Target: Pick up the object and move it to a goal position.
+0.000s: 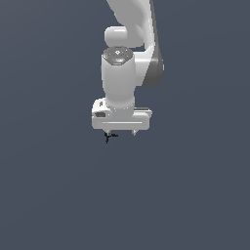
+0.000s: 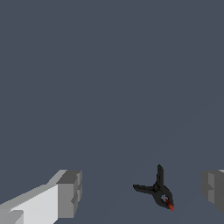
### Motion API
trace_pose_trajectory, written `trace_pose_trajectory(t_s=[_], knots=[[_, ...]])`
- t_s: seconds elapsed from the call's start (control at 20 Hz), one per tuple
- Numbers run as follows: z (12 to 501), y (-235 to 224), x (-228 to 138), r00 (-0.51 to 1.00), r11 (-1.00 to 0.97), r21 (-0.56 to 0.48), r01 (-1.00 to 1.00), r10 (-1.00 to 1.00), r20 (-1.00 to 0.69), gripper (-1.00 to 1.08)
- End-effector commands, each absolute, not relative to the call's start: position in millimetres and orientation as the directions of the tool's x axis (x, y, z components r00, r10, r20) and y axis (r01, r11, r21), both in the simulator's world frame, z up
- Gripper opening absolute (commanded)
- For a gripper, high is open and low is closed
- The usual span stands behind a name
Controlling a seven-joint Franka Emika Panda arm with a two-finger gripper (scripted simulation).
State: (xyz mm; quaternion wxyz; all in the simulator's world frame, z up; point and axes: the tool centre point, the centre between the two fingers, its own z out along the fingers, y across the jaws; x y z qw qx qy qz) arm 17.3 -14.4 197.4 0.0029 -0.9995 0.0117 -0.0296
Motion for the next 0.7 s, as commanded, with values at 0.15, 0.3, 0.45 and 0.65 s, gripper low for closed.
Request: trace_pose_trajectory(t_s=[0.15,0.3,0.45,0.65], knots=[[201,-21,18,0.998,-1.0,-0.001,-0.028,-0.028,0.062,1.0],[209,-39,19,0.997,-0.999,0.013,-0.042,-0.041,0.07,1.0],[214,-48,20,0.996,-0.998,0.02,-0.051,-0.05,0.074,1.0],[212,-46,19,0.996,-0.999,0.019,-0.045,-0.043,0.073,1.0]])
